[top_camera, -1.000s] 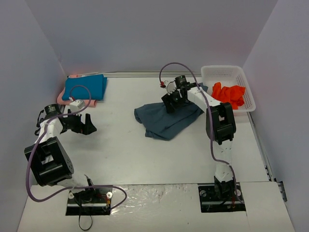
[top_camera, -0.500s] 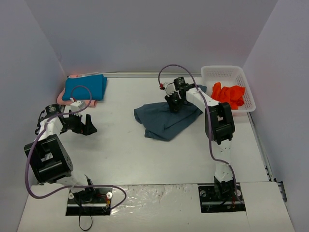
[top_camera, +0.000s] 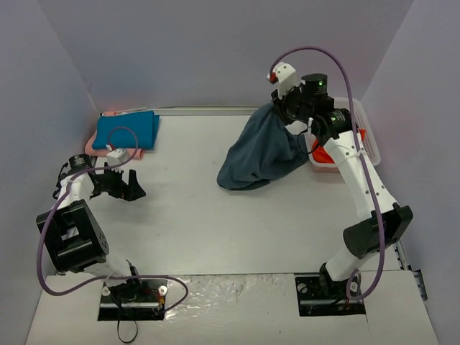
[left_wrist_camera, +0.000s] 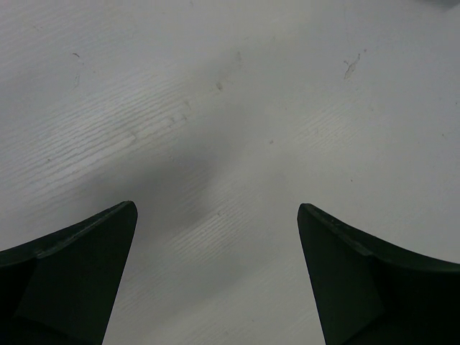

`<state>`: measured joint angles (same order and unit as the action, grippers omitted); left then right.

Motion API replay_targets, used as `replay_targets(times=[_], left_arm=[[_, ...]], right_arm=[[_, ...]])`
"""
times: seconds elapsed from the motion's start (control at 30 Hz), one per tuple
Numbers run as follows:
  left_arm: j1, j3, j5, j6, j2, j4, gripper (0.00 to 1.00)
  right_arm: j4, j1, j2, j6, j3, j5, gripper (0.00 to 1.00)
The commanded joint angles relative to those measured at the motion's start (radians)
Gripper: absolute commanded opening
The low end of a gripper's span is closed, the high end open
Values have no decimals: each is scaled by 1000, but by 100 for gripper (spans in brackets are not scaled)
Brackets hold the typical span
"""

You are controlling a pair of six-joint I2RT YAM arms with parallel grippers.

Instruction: Fold and stack the t-shirts

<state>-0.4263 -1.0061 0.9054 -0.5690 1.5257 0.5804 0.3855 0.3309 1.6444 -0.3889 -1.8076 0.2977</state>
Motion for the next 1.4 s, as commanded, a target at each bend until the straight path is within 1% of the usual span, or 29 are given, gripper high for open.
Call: replay_targets(times=[0.0,0.1,0.13,0.23,0.27,0.33,0.4,0.47,0.5,0.57,0.67,0.83,0.93,1.0,1.13,1.2,1.23,1.37], left_arm=[[43,-43,47,-41,-32,48,94],[128,-75,46,-46,-19,62,94],[189,-87,21,-40,-16,55,94],[283,-104,-9,3,2,3,94],[337,-118,-17,36,10,-14,94],[385,-152,-14,49,49,-27,94],[460,-225,-22,75,92,-11,94],[492,-279,-2,99,171,9,94],[518,-332,36,104,197,37,94],[543,-377,58,118,272,53,94],[606,-431,85,141,355,35,94],[690,-453,87,158,409,-22,94],[737,-469,111,202,448,-60,94],[753,-482,139,236,474,-86,94],[793,-491,151,282,505,-134,95],[816,-523,142,288,528,-125,99],[827,-534,129,287,534,-119,94],[889,-558,93,270,570,-111,92]], right_arm=[[-17,-24,29,2,91,-133,0],[-49,-46,25,5,148,-225,0],[-65,-50,25,7,174,-245,0],[-86,-75,17,10,209,-295,0],[-89,-88,15,12,215,-325,0],[-102,-104,5,16,229,-336,0],[-114,-125,-8,21,248,-342,0],[-120,-139,-14,27,263,-344,0],[-126,-150,-20,28,267,-344,0],[-129,-162,-28,30,277,-345,0],[-131,-193,-35,33,281,-338,0],[-132,-227,-46,36,289,-316,0],[-132,-234,-46,41,291,-308,0],[-132,-247,-44,47,294,-267,0],[-134,-265,-37,59,304,-239,0],[-132,-274,-32,65,306,-227,0],[-132,-274,-26,67,304,-226,0],[-132,-279,-12,73,295,-227,0]])
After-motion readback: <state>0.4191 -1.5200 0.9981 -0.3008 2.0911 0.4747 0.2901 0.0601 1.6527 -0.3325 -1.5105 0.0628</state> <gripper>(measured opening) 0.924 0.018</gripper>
